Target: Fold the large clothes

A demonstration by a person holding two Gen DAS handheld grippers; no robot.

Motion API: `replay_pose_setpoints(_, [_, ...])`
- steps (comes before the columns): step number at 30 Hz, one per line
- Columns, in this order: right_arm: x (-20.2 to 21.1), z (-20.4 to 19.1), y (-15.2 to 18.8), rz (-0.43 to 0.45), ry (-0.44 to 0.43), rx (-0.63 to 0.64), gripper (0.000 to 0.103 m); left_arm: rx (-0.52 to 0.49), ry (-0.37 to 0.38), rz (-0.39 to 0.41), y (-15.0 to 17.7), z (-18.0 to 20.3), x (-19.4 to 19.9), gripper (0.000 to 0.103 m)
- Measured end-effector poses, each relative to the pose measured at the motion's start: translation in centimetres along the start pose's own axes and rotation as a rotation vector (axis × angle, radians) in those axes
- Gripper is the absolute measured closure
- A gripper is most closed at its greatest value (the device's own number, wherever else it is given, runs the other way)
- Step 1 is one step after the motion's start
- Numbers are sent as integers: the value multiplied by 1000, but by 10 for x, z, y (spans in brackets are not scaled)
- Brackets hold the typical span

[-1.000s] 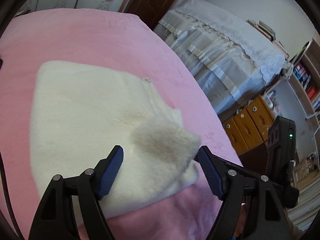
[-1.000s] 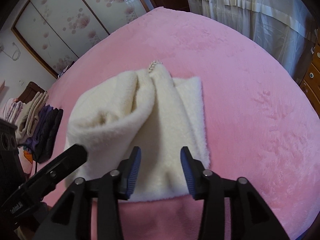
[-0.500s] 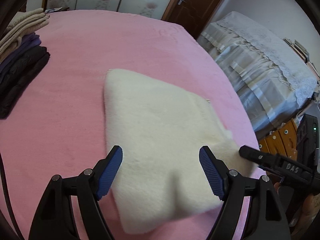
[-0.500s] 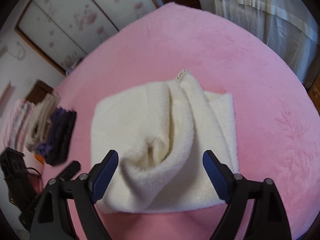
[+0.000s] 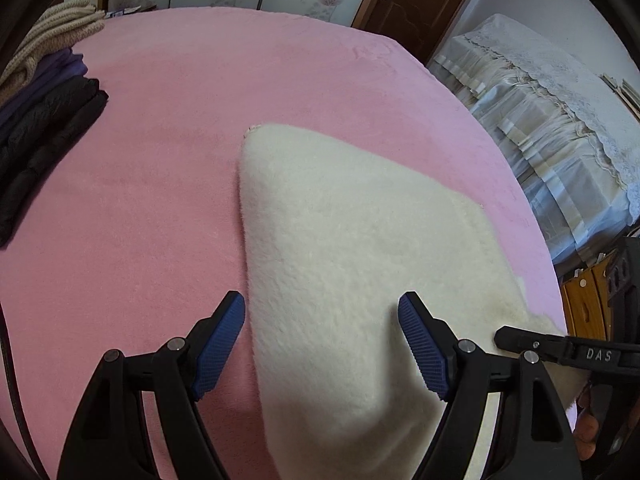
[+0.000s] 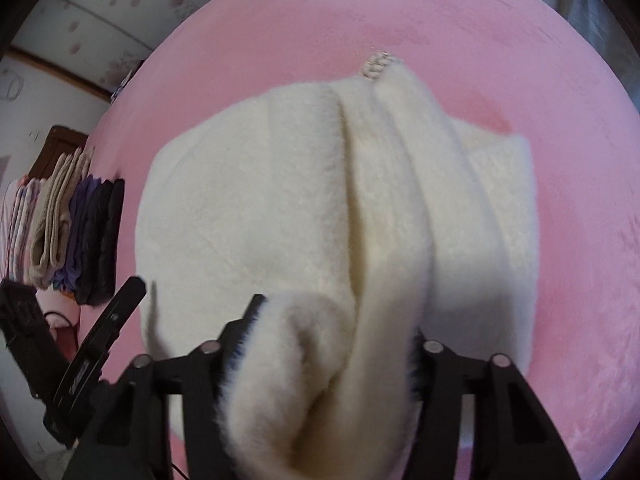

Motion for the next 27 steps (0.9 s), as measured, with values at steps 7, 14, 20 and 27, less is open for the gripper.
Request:
replay_pose_setpoints(7, [38, -7, 12, 163, -90, 117, 79, -21, -6, 0, 4, 17, -4, 21])
replay_pose_setpoints(14, [83, 11, 30, 365, -98, 88, 80, -88, 49, 34, 1, 54, 5, 20])
replay_pose_setpoints(20, [78, 61, 41, 425, -42, -4, 81, -207, 13, 52, 9, 89, -6, 20])
replay_pose_setpoints(27, [32, 88, 45, 408, -2, -9, 79, -356, -133, 65, 24, 110, -22, 15])
Point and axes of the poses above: each gripper's, at about its wrist camera, not at the fingertips, and x roughly against the way its jaws point, z to its right, y to its underside, the point moved 3 cm from there along -x, roughly the way its jaws point, and after that the axes turned 1 degree about z, right-handed, at the moved point
